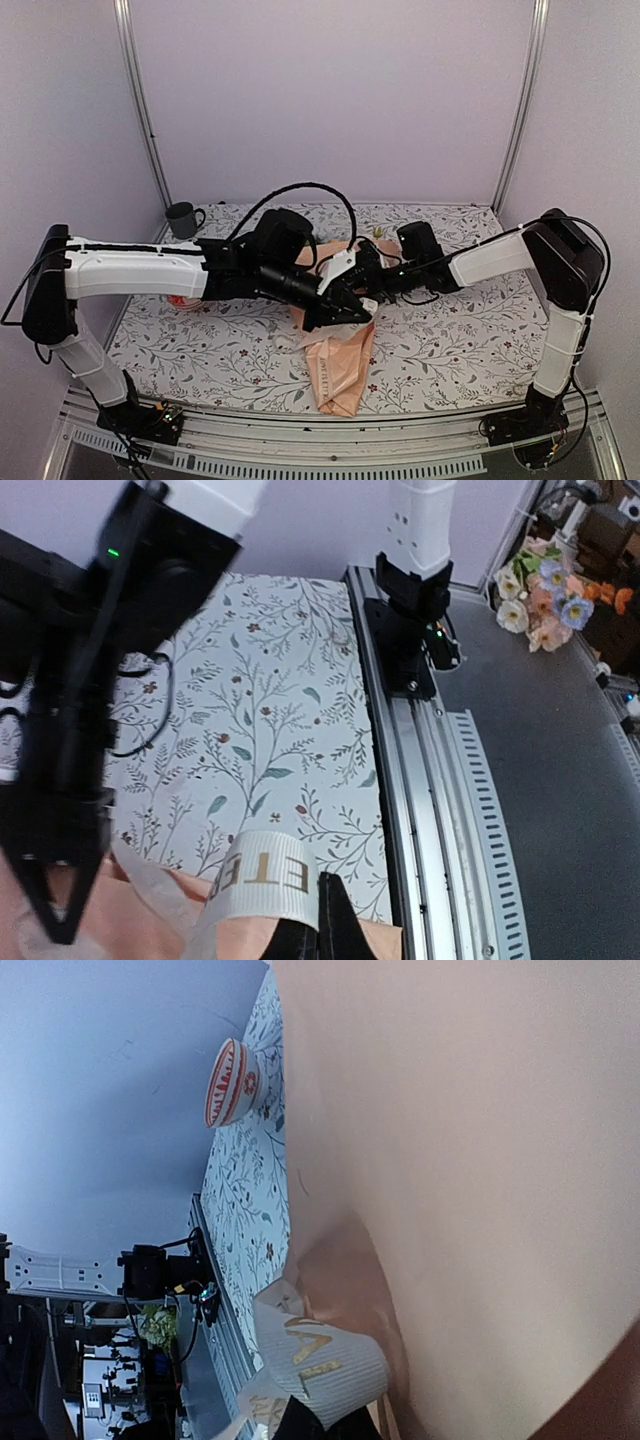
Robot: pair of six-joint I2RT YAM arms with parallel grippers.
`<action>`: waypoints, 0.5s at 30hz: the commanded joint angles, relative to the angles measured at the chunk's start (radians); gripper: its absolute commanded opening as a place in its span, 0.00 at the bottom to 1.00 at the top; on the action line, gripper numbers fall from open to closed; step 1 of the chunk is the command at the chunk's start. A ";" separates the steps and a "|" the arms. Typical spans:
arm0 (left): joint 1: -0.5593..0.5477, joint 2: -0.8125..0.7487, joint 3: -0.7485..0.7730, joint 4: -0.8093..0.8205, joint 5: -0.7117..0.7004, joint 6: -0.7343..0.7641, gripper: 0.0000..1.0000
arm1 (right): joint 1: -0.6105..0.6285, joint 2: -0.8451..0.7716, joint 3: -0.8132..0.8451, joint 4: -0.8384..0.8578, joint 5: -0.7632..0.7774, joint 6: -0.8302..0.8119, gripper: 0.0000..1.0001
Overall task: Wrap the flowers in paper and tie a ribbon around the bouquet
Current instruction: Cross the ribbon over the folded bouquet.
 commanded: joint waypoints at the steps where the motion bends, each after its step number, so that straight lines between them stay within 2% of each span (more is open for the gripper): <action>1: -0.046 0.128 0.044 -0.067 -0.031 0.060 0.00 | -0.014 -0.036 0.122 -0.169 0.044 -0.083 0.00; 3: -0.047 0.185 0.070 -0.074 -0.065 0.053 0.00 | -0.022 -0.029 0.172 -0.214 0.057 -0.094 0.00; 8: -0.048 0.306 0.151 -0.065 -0.274 0.016 0.00 | -0.026 -0.016 0.308 -0.289 0.058 -0.119 0.00; 15: -0.047 0.396 0.167 0.029 -0.437 -0.020 0.00 | -0.015 -0.054 0.392 -0.297 -0.061 -0.110 0.00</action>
